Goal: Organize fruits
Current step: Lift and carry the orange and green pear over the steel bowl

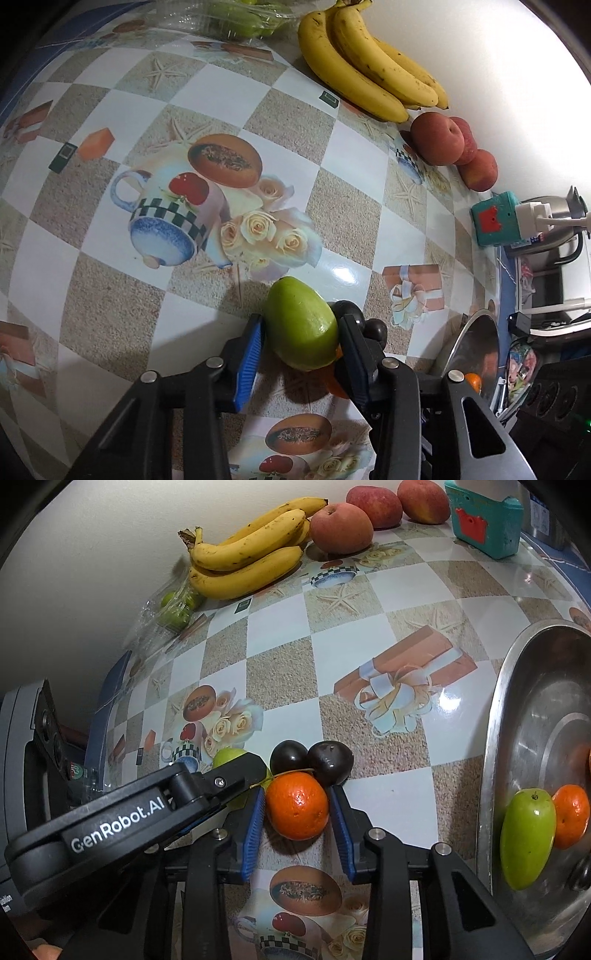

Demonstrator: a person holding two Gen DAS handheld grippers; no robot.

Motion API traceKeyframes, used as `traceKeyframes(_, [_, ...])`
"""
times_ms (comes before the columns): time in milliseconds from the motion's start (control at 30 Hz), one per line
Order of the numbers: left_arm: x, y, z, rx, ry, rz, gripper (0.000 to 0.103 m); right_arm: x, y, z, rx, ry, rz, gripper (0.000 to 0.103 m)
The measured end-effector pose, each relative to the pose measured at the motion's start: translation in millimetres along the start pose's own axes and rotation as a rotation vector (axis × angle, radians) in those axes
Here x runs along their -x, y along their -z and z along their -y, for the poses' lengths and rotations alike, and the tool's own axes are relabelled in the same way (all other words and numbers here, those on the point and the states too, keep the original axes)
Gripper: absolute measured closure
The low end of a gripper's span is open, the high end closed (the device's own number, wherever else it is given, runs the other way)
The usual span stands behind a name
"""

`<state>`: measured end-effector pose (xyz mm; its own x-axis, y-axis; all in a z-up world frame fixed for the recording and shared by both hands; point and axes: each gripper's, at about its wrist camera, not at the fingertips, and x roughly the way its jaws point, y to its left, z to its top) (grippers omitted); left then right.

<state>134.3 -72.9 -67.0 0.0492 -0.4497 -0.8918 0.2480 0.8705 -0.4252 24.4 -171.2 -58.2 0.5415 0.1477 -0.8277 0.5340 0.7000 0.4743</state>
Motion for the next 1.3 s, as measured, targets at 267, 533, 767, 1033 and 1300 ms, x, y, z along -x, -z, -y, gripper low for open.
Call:
traceKeyframes(267, [5,0,-8,0.024,-0.001,-0.002,0.059,2,1,1,-0.015,-0.008,-0.002,0.066])
traceKeyframes(533, [15,-2,-14,0.044,-0.007,0.018,0.059,16,1,1,-0.027,-0.020,0.024,0.067])
traceKeyframes(767, [40,-4,-12,0.036,0.004,0.073,0.059,43,-2,-2,-0.031,-0.032,0.086,0.067])
traceKeyframes(1033, [65,-4,-3,0.019,0.007,0.122,0.059,73,-2,0,-0.043,-0.005,0.141,0.067])
traceKeyframes(1300, [77,1,9,-0.004,0.006,0.150,0.059,90,-1,26,-0.105,0.054,0.179,0.067])
